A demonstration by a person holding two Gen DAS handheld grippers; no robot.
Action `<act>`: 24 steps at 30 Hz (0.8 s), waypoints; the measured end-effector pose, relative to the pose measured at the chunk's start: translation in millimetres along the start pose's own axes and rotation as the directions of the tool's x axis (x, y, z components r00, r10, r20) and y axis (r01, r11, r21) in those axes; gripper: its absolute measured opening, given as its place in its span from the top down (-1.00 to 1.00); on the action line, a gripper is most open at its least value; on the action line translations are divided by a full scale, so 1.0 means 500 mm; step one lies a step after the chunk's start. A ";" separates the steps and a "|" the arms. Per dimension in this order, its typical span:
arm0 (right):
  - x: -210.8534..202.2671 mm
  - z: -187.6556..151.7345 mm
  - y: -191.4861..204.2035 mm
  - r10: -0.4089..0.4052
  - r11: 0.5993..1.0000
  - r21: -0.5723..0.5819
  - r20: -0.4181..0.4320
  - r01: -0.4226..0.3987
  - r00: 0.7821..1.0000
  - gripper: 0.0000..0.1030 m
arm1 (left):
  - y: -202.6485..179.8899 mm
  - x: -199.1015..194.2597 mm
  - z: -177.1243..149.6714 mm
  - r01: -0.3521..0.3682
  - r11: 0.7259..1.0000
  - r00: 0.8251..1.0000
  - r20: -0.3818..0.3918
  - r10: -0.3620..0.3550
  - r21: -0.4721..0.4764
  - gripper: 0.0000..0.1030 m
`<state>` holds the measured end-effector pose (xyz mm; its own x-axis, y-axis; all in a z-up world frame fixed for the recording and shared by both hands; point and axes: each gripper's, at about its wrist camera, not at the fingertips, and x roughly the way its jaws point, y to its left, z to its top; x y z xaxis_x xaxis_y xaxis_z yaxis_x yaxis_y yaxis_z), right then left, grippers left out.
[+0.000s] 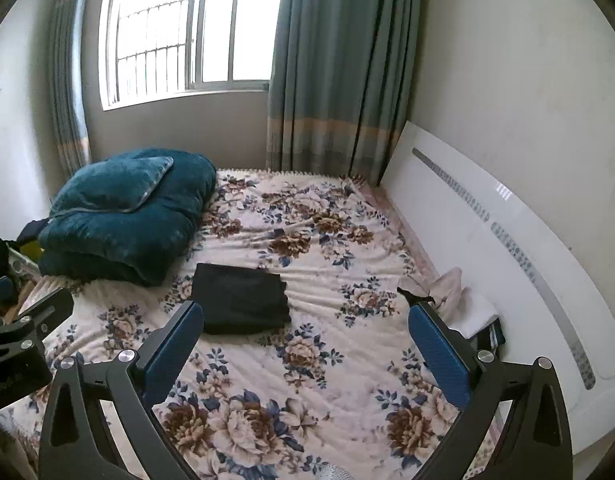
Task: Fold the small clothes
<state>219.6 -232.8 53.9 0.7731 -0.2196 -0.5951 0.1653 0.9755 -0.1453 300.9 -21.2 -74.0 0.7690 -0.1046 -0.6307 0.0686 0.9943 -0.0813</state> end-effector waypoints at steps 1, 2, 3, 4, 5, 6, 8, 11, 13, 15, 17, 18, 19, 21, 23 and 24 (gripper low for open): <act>-0.014 0.000 -0.004 -0.001 1.000 0.000 0.009 0.001 1.000 -1.00 | -0.004 -0.013 -0.002 -0.004 1.000 1.000 0.008 0.004 0.003 -1.00; -0.033 0.000 -0.009 -0.001 1.000 0.003 0.024 0.001 1.000 -1.00 | -0.007 -0.024 -0.003 -0.004 1.000 1.000 0.016 0.004 0.007 -1.00; -0.047 0.000 -0.011 -0.003 1.000 -0.002 0.032 0.003 0.999 -1.00 | -0.008 -0.032 -0.004 0.001 1.000 1.000 0.019 -0.001 0.005 -1.00; -0.056 0.000 -0.012 -0.005 1.000 -0.004 0.038 0.005 0.999 -1.00 | -0.008 -0.040 -0.006 0.000 1.000 1.000 0.023 0.000 0.000 -1.00; -0.066 0.000 -0.014 -0.005 1.000 -0.002 0.044 0.005 0.999 -1.00 | -0.007 -0.048 -0.006 0.000 1.000 1.000 0.028 0.000 -0.004 -1.00; -0.079 -0.001 -0.016 0.001 1.000 -0.001 0.049 -0.001 0.999 -1.00 | -0.007 -0.053 -0.006 0.002 1.000 1.000 0.031 -0.001 -0.006 -1.00; -0.096 -0.003 -0.019 0.005 1.000 0.001 0.055 -0.005 0.998 -1.00 | -0.005 -0.060 -0.007 -0.006 1.000 0.999 0.038 0.006 -0.014 -1.00; -0.116 -0.005 -0.021 0.017 1.000 0.000 0.058 -0.017 0.998 -1.00 | -0.003 -0.070 -0.010 -0.019 1.000 0.999 0.043 0.020 -0.020 -1.00; -0.122 -0.006 -0.023 0.020 1.000 0.000 0.060 -0.020 0.998 -1.00 | -0.002 -0.078 -0.013 -0.025 0.999 0.999 0.045 0.026 -0.022 -1.00; -0.131 -0.006 -0.024 0.024 1.000 0.000 0.062 -0.024 0.998 -1.00 | 0.000 -0.082 -0.014 -0.035 0.999 0.998 0.051 0.036 -0.024 -1.00; -0.133 -0.006 -0.026 0.028 1.000 -0.005 0.065 -0.027 0.998 -1.00 | 0.002 -0.084 -0.017 -0.038 0.999 0.998 0.051 0.039 -0.031 -1.00; -0.133 -0.006 -0.026 0.030 1.000 -0.008 0.064 -0.030 0.998 -1.00 | 0.003 -0.085 -0.017 -0.039 0.999 0.998 0.050 0.041 -0.034 -1.00; -0.132 -0.007 -0.026 0.034 0.999 -0.007 0.062 -0.034 0.997 -1.00 | 0.004 -0.086 -0.018 -0.044 0.998 0.998 0.049 0.046 -0.037 -1.00; -0.125 -0.005 -0.026 0.044 0.999 -0.008 0.061 -0.044 0.997 -1.00 | 0.004 -0.088 -0.019 -0.049 0.998 0.997 0.051 0.051 -0.039 -1.00; -0.123 -0.004 -0.026 0.040 0.999 -0.011 0.062 -0.040 0.997 -1.00 | 0.005 -0.088 -0.022 -0.056 0.998 0.997 0.052 0.058 -0.039 -1.00; -0.121 -0.005 -0.025 0.041 0.999 -0.010 0.062 -0.040 0.997 -1.00 | 0.006 -0.089 -0.023 -0.058 0.998 0.997 0.052 0.060 -0.039 -1.00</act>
<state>169.2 -231.9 90.0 0.8154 -0.1783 -0.5507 0.1282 0.9834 -0.1287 259.5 -13.7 -54.8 0.8039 -0.0436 -0.5932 -0.0011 0.9972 -0.0748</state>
